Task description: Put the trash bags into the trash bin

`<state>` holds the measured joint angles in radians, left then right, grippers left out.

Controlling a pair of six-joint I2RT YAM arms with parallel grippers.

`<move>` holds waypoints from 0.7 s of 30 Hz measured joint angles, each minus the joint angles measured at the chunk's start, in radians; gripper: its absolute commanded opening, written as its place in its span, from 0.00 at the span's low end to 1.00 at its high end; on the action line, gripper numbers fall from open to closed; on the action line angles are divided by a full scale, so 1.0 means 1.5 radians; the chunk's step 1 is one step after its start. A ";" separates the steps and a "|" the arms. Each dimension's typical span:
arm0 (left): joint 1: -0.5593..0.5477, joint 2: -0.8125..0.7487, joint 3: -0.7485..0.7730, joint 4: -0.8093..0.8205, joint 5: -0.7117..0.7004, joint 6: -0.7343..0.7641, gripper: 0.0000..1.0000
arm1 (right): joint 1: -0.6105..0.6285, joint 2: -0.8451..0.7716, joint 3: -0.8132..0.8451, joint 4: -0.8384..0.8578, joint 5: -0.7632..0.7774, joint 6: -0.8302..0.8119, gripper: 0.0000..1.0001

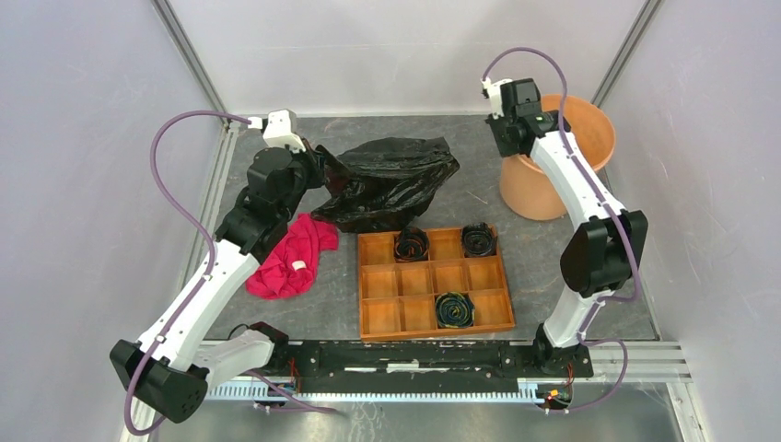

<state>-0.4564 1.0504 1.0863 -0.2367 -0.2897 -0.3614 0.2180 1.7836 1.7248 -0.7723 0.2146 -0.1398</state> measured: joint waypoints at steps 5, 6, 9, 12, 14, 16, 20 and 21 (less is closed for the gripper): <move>0.005 0.000 -0.001 0.000 0.000 0.000 0.02 | 0.063 0.000 0.001 0.000 -0.052 -0.008 0.11; 0.007 0.000 -0.001 0.000 0.002 0.000 0.02 | 0.080 0.000 0.001 -0.002 -0.079 -0.009 0.11; 0.023 -0.002 -0.001 0.000 0.002 0.000 0.02 | 0.115 0.000 0.005 0.000 -0.135 -0.010 0.10; 0.032 -0.005 -0.002 0.000 -0.001 0.000 0.02 | 0.149 0.000 0.014 -0.006 -0.189 -0.010 0.05; 0.034 -0.006 -0.002 -0.001 -0.006 0.000 0.02 | 0.167 0.000 0.016 -0.013 -0.212 -0.010 0.04; 0.033 -0.006 -0.002 -0.002 -0.016 0.000 0.02 | 0.182 0.000 0.016 -0.021 -0.228 -0.010 0.04; 0.032 -0.006 -0.002 -0.008 -0.041 -0.001 0.02 | 0.191 0.000 0.016 -0.024 -0.237 -0.015 0.10; 0.031 -0.006 -0.002 -0.010 -0.049 -0.001 0.02 | 0.191 0.000 0.016 -0.025 -0.240 -0.016 0.18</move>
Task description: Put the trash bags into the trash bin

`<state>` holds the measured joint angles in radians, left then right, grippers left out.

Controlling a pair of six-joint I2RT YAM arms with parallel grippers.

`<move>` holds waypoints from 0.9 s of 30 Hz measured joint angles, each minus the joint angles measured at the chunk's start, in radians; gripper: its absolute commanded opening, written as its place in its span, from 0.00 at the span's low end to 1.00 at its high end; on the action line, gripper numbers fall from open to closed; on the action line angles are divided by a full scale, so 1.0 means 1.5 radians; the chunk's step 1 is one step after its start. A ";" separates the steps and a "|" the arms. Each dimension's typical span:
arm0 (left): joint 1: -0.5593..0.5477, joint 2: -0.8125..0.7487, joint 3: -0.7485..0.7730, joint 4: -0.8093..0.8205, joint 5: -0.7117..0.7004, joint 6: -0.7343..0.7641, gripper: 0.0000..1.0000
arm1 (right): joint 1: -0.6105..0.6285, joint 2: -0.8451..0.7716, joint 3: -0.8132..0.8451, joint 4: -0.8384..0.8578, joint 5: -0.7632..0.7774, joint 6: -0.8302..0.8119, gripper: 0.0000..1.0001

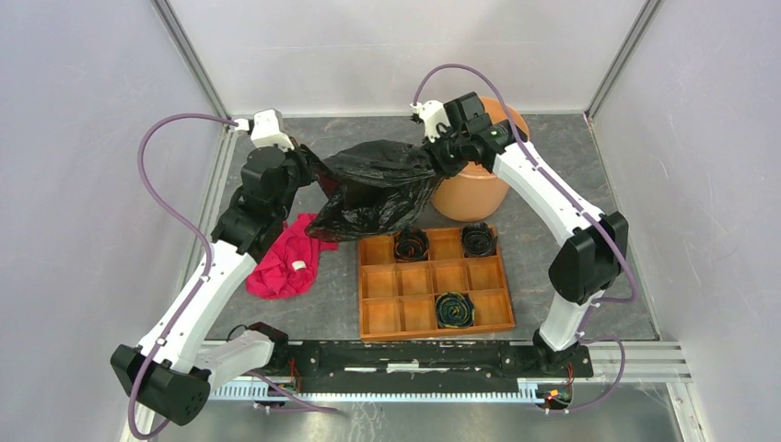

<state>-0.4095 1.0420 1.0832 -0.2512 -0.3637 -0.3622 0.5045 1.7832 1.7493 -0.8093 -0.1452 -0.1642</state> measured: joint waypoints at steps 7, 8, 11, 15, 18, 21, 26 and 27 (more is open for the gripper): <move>0.009 -0.008 -0.008 -0.001 -0.017 -0.001 0.02 | 0.000 -0.001 0.020 -0.027 0.006 0.001 0.54; 0.014 -0.008 -0.008 -0.001 -0.015 -0.001 0.02 | 0.001 -0.001 0.033 -0.036 0.015 0.002 0.57; 0.030 -0.010 -0.011 0.000 -0.009 -0.001 0.02 | 0.004 -0.004 0.092 -0.061 0.082 0.003 0.62; 0.037 -0.012 -0.016 0.000 -0.001 -0.001 0.02 | 0.010 -0.049 0.090 -0.071 0.163 0.007 0.67; 0.037 -0.010 -0.016 0.000 0.001 -0.001 0.02 | 0.024 -0.114 0.046 -0.068 0.180 0.006 0.72; 0.036 -0.008 -0.016 0.000 0.005 -0.001 0.02 | 0.060 -0.184 0.003 -0.050 0.149 -0.001 0.80; 0.035 -0.008 -0.018 0.003 0.021 -0.001 0.02 | 0.150 -0.239 -0.014 0.042 0.045 -0.028 0.88; 0.035 -0.008 -0.018 0.005 0.024 -0.001 0.02 | 0.175 -0.239 -0.012 0.062 0.030 -0.038 0.89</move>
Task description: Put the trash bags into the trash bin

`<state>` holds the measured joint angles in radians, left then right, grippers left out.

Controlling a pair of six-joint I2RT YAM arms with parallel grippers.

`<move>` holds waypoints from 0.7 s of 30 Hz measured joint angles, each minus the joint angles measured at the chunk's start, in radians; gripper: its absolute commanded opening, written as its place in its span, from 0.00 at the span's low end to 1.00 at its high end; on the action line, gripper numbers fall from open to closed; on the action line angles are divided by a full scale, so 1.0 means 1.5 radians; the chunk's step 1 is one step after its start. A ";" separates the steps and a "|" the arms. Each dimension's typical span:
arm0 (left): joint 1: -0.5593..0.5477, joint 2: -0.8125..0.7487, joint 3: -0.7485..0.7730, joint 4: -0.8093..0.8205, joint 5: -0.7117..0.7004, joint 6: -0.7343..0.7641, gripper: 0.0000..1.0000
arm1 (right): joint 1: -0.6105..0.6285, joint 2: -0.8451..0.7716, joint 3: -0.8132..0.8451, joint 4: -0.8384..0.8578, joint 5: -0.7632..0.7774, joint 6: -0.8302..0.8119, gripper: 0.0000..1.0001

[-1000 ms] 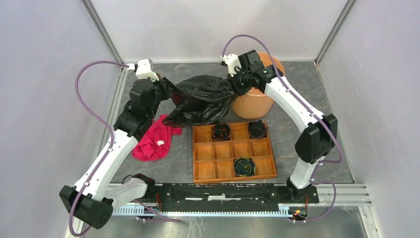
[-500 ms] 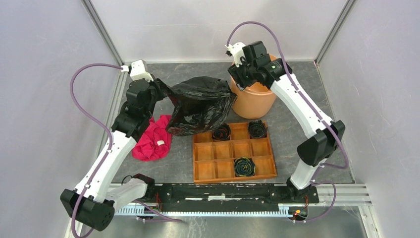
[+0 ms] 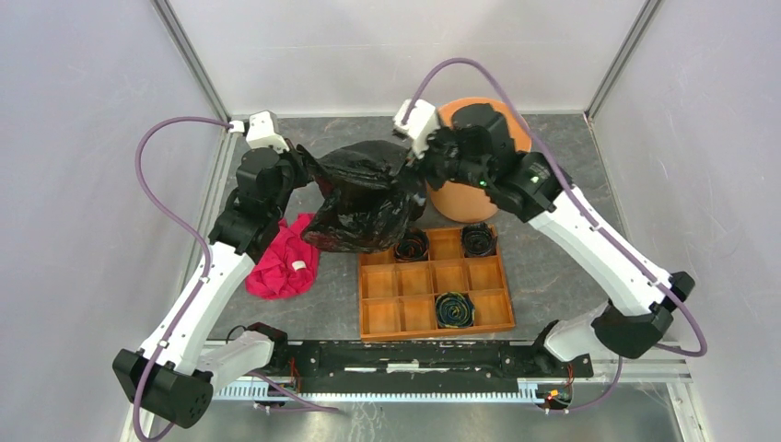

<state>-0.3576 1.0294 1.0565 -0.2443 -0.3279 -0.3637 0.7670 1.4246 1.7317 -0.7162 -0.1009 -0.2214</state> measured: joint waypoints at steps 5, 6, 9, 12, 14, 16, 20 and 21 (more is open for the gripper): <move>0.005 0.000 0.000 0.009 0.026 0.000 0.02 | 0.142 0.101 0.109 0.014 0.073 -0.085 0.92; 0.007 0.000 0.000 0.010 0.030 0.000 0.02 | 0.168 0.133 0.138 0.013 0.107 -0.105 0.93; 0.010 0.000 0.000 0.010 0.035 0.000 0.02 | 0.223 0.214 0.187 0.009 0.205 -0.154 0.94; 0.010 0.000 0.000 0.010 0.039 0.000 0.02 | 0.237 0.251 0.167 0.012 0.291 -0.187 0.96; 0.008 0.000 0.000 0.010 0.038 0.000 0.02 | 0.234 0.256 0.130 0.020 0.341 -0.201 0.96; 0.003 0.000 0.000 0.010 0.034 0.000 0.02 | 0.229 0.257 0.099 0.032 0.380 -0.212 0.92; -0.003 -0.001 0.000 0.010 0.031 0.001 0.02 | 0.209 0.260 0.084 0.058 0.405 -0.210 0.81; -0.004 -0.002 0.000 0.010 0.031 0.001 0.02 | 0.202 0.260 0.084 0.065 0.404 -0.208 0.72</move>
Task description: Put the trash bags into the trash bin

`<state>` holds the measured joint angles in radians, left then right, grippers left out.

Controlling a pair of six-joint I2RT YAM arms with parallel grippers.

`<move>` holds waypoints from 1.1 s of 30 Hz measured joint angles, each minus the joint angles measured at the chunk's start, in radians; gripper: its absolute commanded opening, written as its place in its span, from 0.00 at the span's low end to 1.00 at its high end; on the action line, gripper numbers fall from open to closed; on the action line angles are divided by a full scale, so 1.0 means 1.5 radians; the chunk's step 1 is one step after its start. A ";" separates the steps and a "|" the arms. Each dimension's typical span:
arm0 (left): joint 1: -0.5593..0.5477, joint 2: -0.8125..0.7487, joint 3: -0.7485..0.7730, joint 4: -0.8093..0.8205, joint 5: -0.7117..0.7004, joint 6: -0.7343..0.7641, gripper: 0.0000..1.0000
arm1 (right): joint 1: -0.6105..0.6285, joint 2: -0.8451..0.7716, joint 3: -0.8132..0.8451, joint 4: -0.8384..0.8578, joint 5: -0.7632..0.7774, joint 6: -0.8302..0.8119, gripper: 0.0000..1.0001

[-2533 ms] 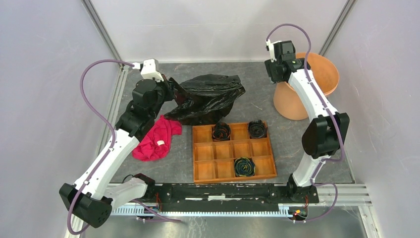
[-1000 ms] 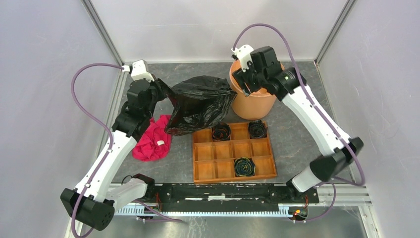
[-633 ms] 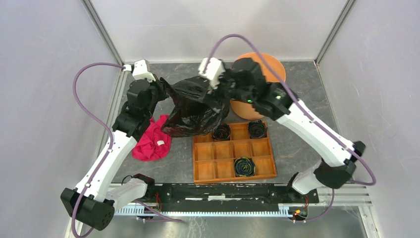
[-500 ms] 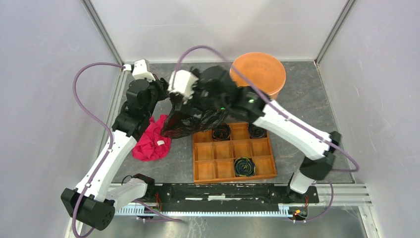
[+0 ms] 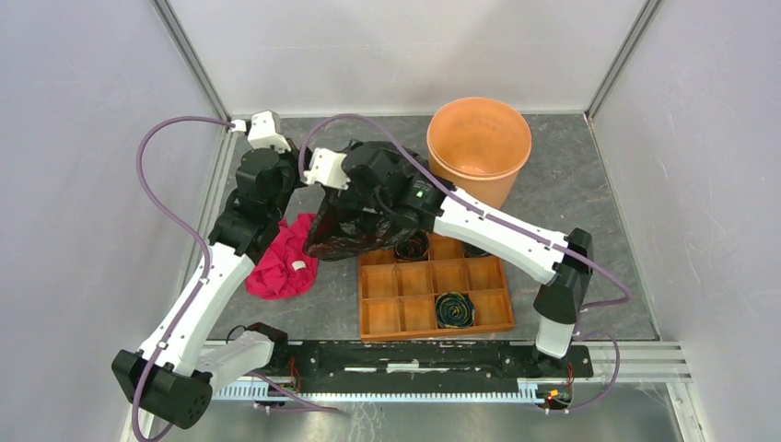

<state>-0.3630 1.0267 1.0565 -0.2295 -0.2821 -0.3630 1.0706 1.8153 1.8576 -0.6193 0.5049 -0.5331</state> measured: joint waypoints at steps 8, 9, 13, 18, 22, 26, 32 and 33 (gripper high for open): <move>-0.001 -0.007 0.000 0.000 -0.002 0.002 0.72 | -0.080 0.000 -0.016 0.053 -0.041 0.065 0.00; -0.001 -0.007 0.000 0.000 -0.002 0.004 0.83 | -0.089 -0.001 -0.018 0.060 -0.054 0.081 0.00; -0.002 -0.008 0.005 -0.016 0.001 -0.010 1.00 | -0.128 -0.005 -0.020 0.080 -0.121 0.151 0.00; -0.003 -0.023 0.033 -0.104 0.039 -0.030 1.00 | -0.170 -0.014 -0.020 0.102 -0.192 0.222 0.00; -0.003 -0.044 0.032 -0.171 0.169 -0.033 1.00 | -0.188 -0.023 -0.027 0.118 -0.231 0.252 0.00; -0.009 -0.023 0.032 -0.207 0.225 -0.032 1.00 | -0.189 -0.025 -0.030 0.131 -0.267 0.267 0.00; -0.021 0.024 -0.004 -0.254 0.237 -0.032 0.99 | -0.189 -0.038 -0.044 0.138 -0.297 0.278 0.00; -0.021 0.028 -0.011 -0.258 0.235 -0.032 0.88 | -0.190 -0.045 -0.051 0.142 -0.301 0.281 0.00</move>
<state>-0.3950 1.0691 1.0393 -0.6167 0.0711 -0.4110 0.7856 1.7473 1.7805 -0.4061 0.0536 -0.1116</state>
